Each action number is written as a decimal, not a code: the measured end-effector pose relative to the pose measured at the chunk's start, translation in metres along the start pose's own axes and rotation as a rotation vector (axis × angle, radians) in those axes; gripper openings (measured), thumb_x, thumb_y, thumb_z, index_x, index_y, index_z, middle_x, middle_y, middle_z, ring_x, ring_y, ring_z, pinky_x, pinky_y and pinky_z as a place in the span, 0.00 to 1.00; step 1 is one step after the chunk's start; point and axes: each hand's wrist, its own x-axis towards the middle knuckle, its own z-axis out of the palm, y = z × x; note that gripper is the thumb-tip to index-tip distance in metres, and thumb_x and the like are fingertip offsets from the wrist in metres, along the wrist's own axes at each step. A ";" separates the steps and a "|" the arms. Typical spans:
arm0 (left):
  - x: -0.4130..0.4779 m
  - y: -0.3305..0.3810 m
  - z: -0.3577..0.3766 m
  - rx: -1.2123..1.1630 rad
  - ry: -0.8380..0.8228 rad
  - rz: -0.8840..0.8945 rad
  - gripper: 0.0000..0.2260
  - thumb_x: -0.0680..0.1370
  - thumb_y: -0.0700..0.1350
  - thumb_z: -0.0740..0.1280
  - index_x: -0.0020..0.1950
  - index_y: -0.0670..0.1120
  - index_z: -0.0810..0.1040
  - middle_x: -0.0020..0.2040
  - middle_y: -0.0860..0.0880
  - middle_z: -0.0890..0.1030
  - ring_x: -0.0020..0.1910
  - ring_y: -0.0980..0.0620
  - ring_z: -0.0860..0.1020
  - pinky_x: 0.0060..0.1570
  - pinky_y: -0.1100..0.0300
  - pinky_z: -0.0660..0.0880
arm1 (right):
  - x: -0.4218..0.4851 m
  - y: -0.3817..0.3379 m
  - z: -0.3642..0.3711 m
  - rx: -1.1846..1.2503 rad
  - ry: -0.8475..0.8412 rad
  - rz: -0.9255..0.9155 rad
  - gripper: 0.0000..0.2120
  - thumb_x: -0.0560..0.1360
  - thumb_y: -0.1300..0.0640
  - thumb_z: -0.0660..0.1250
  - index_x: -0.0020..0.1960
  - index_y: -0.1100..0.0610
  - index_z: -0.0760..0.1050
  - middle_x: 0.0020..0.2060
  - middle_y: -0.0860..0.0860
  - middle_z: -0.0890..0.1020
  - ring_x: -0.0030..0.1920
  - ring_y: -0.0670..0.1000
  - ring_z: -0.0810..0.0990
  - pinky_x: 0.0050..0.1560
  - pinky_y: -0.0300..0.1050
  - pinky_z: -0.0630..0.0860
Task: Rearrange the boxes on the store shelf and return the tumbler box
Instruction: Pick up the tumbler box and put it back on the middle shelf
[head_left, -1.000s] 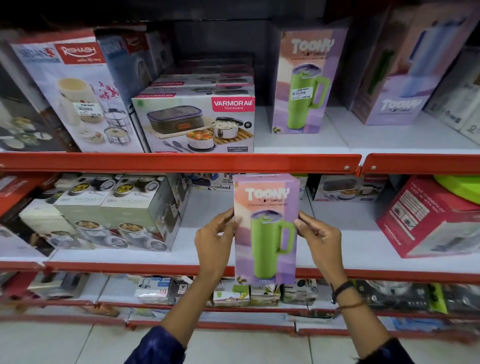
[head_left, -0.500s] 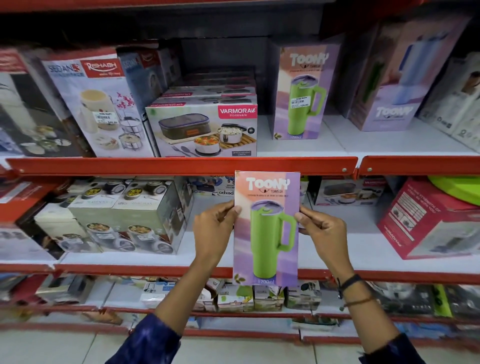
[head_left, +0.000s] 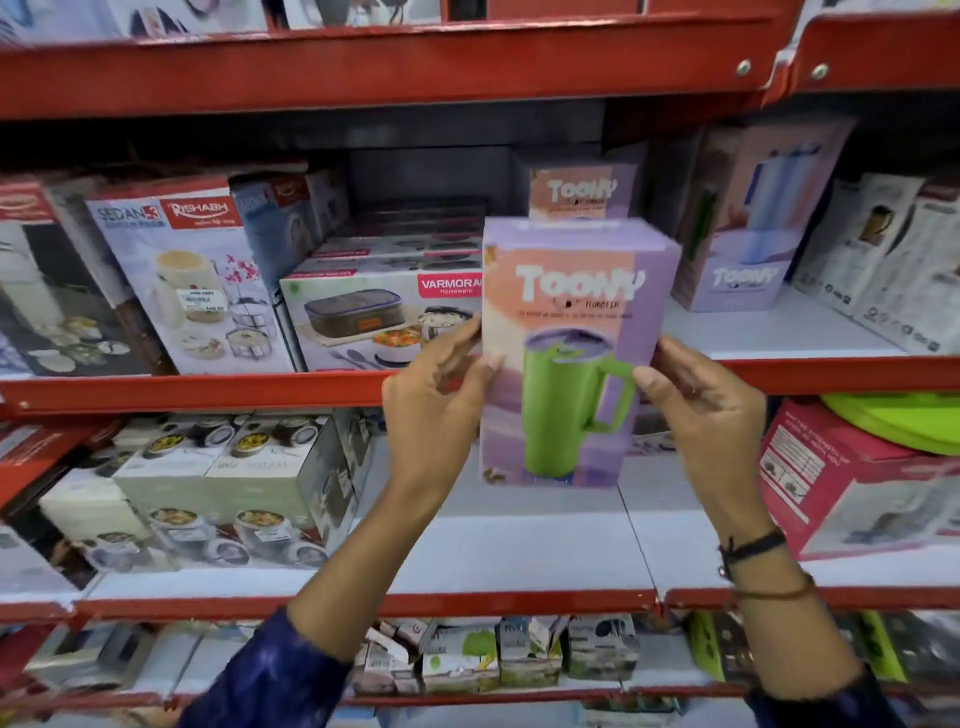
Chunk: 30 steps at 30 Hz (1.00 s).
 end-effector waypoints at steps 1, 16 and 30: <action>0.011 0.005 0.007 -0.015 0.010 0.029 0.15 0.73 0.39 0.69 0.60 0.46 0.78 0.51 0.59 0.81 0.48 0.63 0.81 0.50 0.69 0.75 | 0.012 -0.005 -0.001 0.007 -0.005 -0.032 0.18 0.70 0.63 0.72 0.59 0.53 0.77 0.51 0.34 0.82 0.55 0.45 0.81 0.52 0.38 0.78; 0.074 -0.048 0.091 0.052 0.032 0.108 0.18 0.77 0.34 0.64 0.67 0.42 0.71 0.59 0.48 0.79 0.59 0.52 0.78 0.63 0.52 0.75 | 0.101 0.057 -0.001 -0.024 0.074 0.014 0.20 0.72 0.67 0.69 0.63 0.58 0.72 0.62 0.55 0.76 0.58 0.40 0.78 0.63 0.40 0.73; 0.115 -0.083 0.114 0.361 -0.031 0.054 0.24 0.77 0.36 0.64 0.72 0.44 0.63 0.54 0.44 0.81 0.46 0.51 0.79 0.51 0.55 0.77 | 0.141 0.099 0.014 -0.120 -0.009 0.064 0.21 0.73 0.66 0.68 0.65 0.60 0.71 0.59 0.48 0.75 0.57 0.43 0.76 0.56 0.26 0.71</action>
